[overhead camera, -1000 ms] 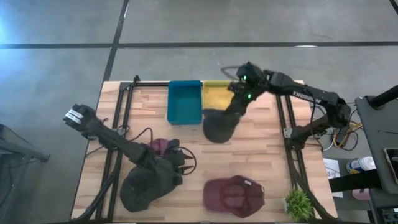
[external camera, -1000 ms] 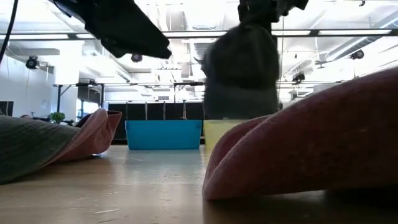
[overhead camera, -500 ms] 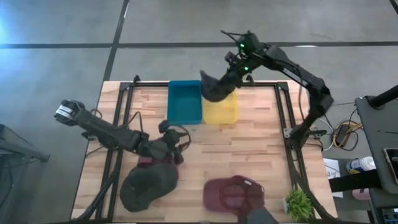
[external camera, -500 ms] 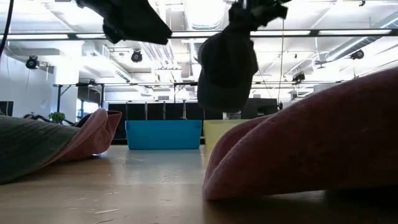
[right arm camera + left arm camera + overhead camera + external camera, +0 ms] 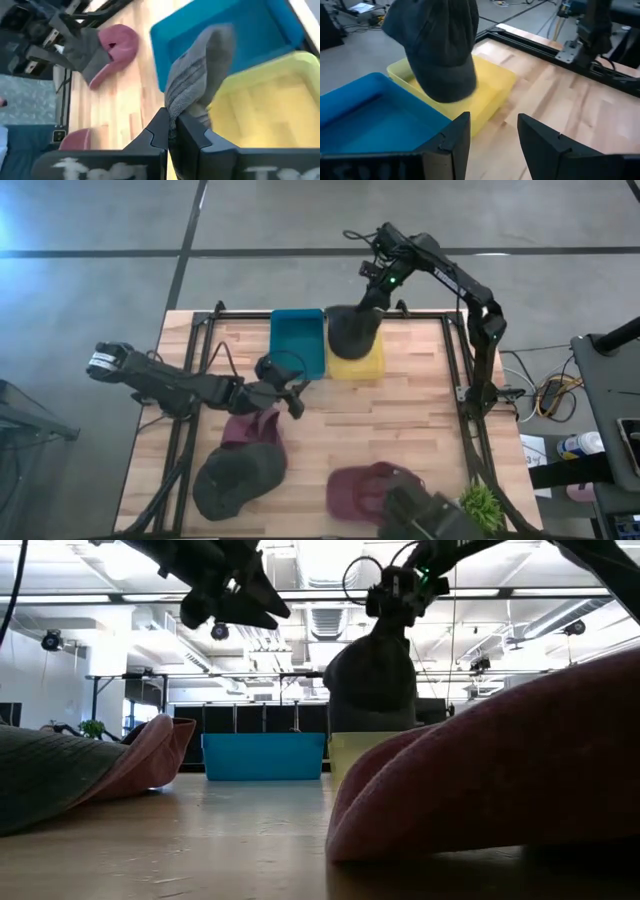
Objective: Pick & Place hat
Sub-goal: Put the black cap into the yellow bin
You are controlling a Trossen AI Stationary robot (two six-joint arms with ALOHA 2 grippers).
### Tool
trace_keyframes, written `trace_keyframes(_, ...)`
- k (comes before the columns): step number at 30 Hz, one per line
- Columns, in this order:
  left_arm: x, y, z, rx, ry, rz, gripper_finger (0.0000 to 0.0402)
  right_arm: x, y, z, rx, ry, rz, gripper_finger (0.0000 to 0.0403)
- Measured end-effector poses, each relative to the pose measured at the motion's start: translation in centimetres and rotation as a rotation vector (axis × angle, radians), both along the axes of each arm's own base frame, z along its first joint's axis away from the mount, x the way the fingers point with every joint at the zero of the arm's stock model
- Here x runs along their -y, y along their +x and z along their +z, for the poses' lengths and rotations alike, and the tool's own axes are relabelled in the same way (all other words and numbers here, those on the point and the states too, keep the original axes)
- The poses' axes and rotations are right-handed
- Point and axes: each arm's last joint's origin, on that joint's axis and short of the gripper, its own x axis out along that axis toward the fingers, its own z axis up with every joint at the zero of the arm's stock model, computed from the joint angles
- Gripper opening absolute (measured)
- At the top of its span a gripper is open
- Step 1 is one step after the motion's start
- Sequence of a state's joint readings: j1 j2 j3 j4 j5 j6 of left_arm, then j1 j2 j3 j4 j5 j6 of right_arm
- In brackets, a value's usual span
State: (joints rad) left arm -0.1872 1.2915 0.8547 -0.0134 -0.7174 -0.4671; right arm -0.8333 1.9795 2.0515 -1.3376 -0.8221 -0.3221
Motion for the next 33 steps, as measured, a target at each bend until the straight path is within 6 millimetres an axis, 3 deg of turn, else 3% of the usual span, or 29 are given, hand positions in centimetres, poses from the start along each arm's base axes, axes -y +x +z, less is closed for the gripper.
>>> trace_keyframes(5,-0.7,0.1,0.0,-0.001,0.001,0.026,0.0158,1.3,0.3,-2.6,-0.076,0.067,-0.025,0.0013)
trace_keyframes(10,-0.8,0.1,0.0,-0.003,0.001,0.030,0.0158,1.5,0.5,-4.0,-0.036,0.184,0.019,0.0013)
trace_keyframes(23,-0.8,0.1,0.0,-0.004,0.003,0.031,0.0158,1.2,0.6,-4.1,-0.042,0.248,-0.003,0.0013)
trace_keyframes(33,-0.8,0.1,-0.1,-0.006,0.002,0.031,0.0158,1.9,1.1,-9.0,-0.090,0.288,0.005,0.0019)
